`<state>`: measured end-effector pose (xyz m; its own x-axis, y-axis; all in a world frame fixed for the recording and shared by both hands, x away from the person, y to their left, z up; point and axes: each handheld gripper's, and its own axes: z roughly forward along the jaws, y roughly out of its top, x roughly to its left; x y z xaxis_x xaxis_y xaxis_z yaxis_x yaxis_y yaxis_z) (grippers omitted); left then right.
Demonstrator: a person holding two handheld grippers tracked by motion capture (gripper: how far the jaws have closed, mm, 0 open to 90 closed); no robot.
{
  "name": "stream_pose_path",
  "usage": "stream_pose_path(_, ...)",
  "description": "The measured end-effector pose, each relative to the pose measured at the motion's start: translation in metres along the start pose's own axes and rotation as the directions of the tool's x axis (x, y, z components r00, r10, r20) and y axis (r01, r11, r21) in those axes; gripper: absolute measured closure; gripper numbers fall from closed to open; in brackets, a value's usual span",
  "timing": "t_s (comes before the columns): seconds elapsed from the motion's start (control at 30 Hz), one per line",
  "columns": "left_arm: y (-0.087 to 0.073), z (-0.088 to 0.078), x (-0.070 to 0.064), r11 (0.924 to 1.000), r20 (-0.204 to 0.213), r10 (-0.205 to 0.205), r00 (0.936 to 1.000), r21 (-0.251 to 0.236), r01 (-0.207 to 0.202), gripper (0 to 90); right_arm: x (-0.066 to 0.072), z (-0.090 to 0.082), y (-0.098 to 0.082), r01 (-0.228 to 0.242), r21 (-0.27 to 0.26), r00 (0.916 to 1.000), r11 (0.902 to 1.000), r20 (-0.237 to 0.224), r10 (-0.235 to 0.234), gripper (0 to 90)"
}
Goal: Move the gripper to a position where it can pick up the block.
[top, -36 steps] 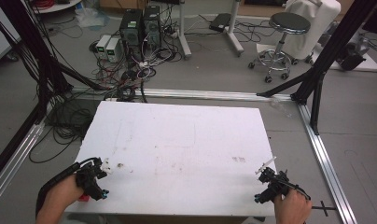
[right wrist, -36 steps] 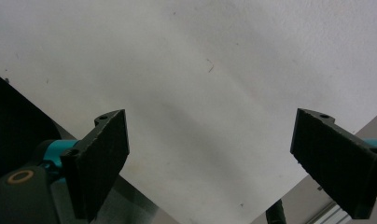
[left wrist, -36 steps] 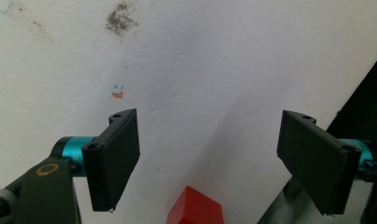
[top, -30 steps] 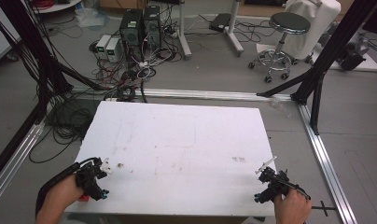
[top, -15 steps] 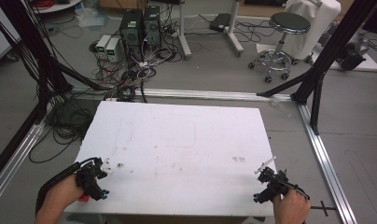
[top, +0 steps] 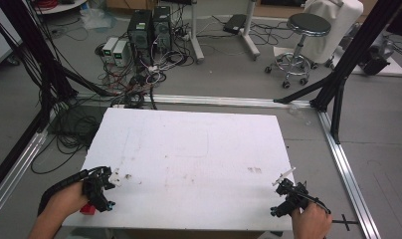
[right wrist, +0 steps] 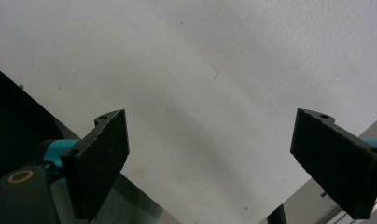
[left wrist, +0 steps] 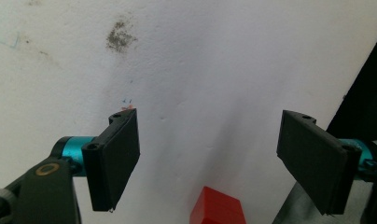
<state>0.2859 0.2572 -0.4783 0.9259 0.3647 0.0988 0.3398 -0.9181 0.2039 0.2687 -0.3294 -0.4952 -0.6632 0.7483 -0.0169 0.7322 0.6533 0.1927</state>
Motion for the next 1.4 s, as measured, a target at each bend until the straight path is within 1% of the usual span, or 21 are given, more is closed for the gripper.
stream_pose_path(0.03,0.000,0.000,0.000,1.0000,0.000,0.000,1.0000,0.000,0.000,21.5,0.000,0.000,0.000,0.000,0.000,1.0000,1.0000,0.000,0.000,10.8)
stream_pose_path(0.07,-0.001,-0.001,0.002,0.9998,0.004,0.021,0.9998,0.000,-0.021,21.5,0.000,0.000,0.000,0.001,0.001,1.0000,1.0000,-0.002,-0.001,10.8)
stream_pose_path(0.1,-0.001,-0.001,0.002,0.9998,0.004,0.021,0.9998,0.000,-0.021,21.5,0.000,0.000,0.000,0.001,0.001,1.0000,1.0000,-0.002,-0.001,10.8)
stream_pose_path(0.13,-0.002,-0.004,0.003,0.9994,0.011,0.035,0.9993,0.002,-0.035,21.5,0.000,0.000,0.000,-0.003,0.000,1.0000,1.0000,-0.002,0.003,10.8)
stream_pose_path(0.17,-0.002,-0.004,0.003,0.9994,0.011,0.035,0.9993,0.002,-0.035,21.5,0.000,0.000,0.000,-0.003,0.000,1.0000,1.0000,-0.002,0.003,10.8)
stream_pose_path(0.2,-0.003,-0.006,0.005,0.9982,0.014,0.060,0.9981,-0.003,-0.060,21.5,0.000,0.001,0.000,-0.002,0.001,1.0000,1.0000,-0.003,0.002,10.8)
stream_pose_path(0.23,-0.003,-0.006,0.005,0.9982,0.014,0.060,0.9981,-0.003,-0.060,21.5,0.000,0.000,0.000,-0.003,0.000,1.0000,1.0000,-0.003,0.003,10.8)
stream_pose_path(0.27,-0.004,-0.008,0.006,0.9971,0.016,0.076,0.9970,0.000,-0.076,21.5,0.000,0.000,0.001,-0.003,0.000,1.0000,1.0000,-0.006,0.003,10.8)
stream_pose_path(0.43,-0.006,-0.010,0.008,0.9942,0.020,0.108,0.9940,0.000,-0.108,21.5,0.000,0.001,0.001,0.001,0.000,1.0000,1.0000,-0.008,-0.001,10.8)
stream_pose_path(0.47,-0.006,-0.011,0.009,0.9921,0.019,0.125,0.9919,-0.001,-0.125,21.5,0.001,0.001,0.001,0.001,0.000,1.0000,1.0000,-0.007,-0.001,10.8)
stream_pose_path(0.5,-0.006,-0.011,0.009,0.9921,0.019,0.125,0.9919,-0.001,-0.125,21.5,0.001,0.001,0.001,0.001,0.000,1.0000,1.0000,-0.007,-0.001,10.8)
stream_pose_path(0.53,-0.008,-0.012,0.009,0.9889,0.026,0.148,0.9886,0.004,-0.148,21.5,0.001,0.001,0.001,0.002,0.000,1.0000,1.0000,-0.006,-0.002,10.8)
stream_pose_path(0.57,-0.008,-0.012,0.009,0.9889,0.026,0.148,0.9886,0.004,-0.148,21.5,0.001,0.001,0.001,0.003,-0.002,1.0000,1.0000,-0.007,-0.003,10.8)
stream_pose_path(0.6,-0.009,-0.012,0.009,0.9862,0.020,0.165,0.9861,0.009,-0.165,21.5,0.001,0.001,0.001,0.004,-0.003,1.0000,1.0000,-0.008,-0.004,10.8)
stream_pose_path(0.83,-0.013,-0.016,0.011,0.9810,0.035,0.193,0.9805,0.006,-0.194,21.5,0.001,0.001,0.002,0.005,-0.003,0.9999,1.0000,-0.010,-0.005,10.8)
stream_pose_path(0.87,-0.014,-0.017,0.011,0.9779,0.034,0.209,0.9773,0.006,-0.209,21.5,0.001,0.001,0.002,0.006,-0.004,0.9999,1.0000,-0.012,-0.006,10.8)
stream_pose_path(0.97,-0.015,-0.018,0.011,0.9757,0.039,0.218,0.9751,0.007,-0.219,21.5,0.001,0.001,0.002,0.007,-0.005,0.9999,1.0000,-0.013,-0.007,10.8)
stream_pose_path(1.0,-0.016,-0.020,0.011,0.9700,0.035,0.242,0.9696,0.013,-0.243,21.5,0.001,0.001,0.002,0.007,-0.006,0.9999,1.0000,-0.012,-0.007,10.8)
stream_pose_path(1.23,-0.022,-0.022,0.012,0.9631,0.042,0.266,0.9629,0.028,-0.268,21.5,0.001,0.001,0.002,0.004,-0.008,0.9999,1.0000,-0.014,-0.004,10.8)
stream_pose_path(1.33,-0.027,-0.023,0.013,0.9576,0.052,0.284,0.9573,0.033,-0.286,21.5,0.001,0.000,0.002,0.004,-0.009,0.9999,1.0000,-0.014,-0.004,10.8)
stream_pose_path(1.4,-0.030,-0.023,0.012,0.9560,0.060,0.289,0.9555,0.036,-0.291,21.5,0.001,0.001,0.002,0.007,-0.011,0.9999,0.9999,-0.013,-0.007,10.8)
